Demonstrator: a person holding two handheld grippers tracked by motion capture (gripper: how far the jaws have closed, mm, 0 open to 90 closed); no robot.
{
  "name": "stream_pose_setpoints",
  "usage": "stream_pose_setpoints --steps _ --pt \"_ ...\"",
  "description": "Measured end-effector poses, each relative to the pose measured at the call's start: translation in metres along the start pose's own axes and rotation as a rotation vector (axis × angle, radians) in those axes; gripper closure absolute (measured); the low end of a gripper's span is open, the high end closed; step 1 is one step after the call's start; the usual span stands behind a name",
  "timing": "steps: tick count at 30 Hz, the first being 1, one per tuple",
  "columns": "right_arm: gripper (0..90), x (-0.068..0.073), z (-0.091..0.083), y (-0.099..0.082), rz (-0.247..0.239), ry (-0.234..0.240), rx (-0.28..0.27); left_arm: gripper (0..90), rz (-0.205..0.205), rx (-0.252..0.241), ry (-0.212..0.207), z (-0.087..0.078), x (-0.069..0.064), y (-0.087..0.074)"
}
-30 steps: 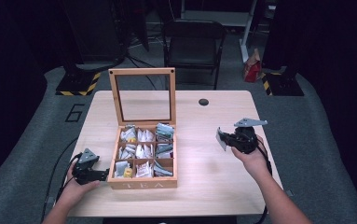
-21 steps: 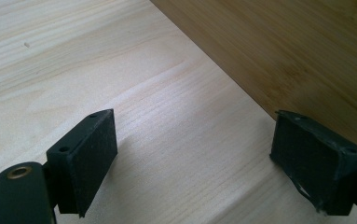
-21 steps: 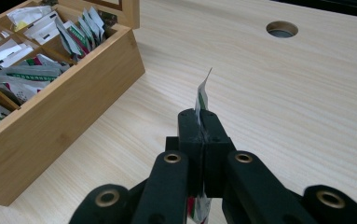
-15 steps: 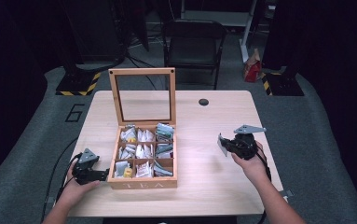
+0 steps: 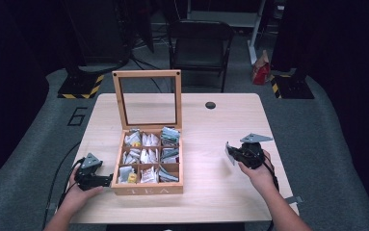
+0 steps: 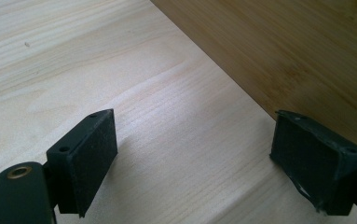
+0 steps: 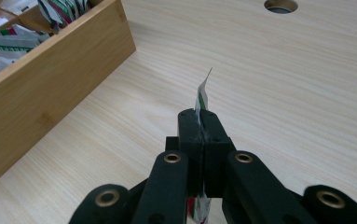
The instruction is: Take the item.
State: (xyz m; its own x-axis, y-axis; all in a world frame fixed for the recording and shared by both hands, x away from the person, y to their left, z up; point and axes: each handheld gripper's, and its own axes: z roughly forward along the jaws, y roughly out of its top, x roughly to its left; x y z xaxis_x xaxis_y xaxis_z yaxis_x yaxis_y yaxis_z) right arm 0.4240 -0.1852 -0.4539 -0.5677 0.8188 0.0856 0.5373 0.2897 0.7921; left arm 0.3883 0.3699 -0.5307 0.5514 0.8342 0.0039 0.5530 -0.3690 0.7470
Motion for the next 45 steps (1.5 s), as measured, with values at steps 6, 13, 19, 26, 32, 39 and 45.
stream_pose_setpoints --steps 6,13,19,26,32,39,45 --pt "89.3 0.000 0.005 -0.007 0.005 -0.010 0.009 13.9 0.003 0.000 0.001 0.000 0.000 0.000" --pt "89.3 0.001 0.011 -0.016 0.007 -0.007 0.024 13.9 -0.007 -0.002 -0.002 0.000 0.000 0.000" --pt "88.9 0.003 0.015 -0.022 0.013 -0.005 0.029 13.9 -0.001 -0.001 0.000 0.000 0.000 0.000" --pt "88.0 0.004 0.017 -0.024 0.017 0.010 0.031 13.9 0.000 0.000 0.000 0.000 0.000 0.000" --pt "86.0 0.006 0.020 -0.025 0.017 0.025 0.032 13.9 -0.008 -0.002 -0.002 0.000 0.000 0.000" --pt "82.4 0.011 0.025 -0.026 0.001 0.033 0.051 13.9 -0.002 -0.001 0.000 0.000 0.000 0.000" --pt "71.5 0.013 0.028 -0.026 0.006 0.052 0.052 13.9 -0.003 -0.001 -0.002 0.000 0.000 0.000"
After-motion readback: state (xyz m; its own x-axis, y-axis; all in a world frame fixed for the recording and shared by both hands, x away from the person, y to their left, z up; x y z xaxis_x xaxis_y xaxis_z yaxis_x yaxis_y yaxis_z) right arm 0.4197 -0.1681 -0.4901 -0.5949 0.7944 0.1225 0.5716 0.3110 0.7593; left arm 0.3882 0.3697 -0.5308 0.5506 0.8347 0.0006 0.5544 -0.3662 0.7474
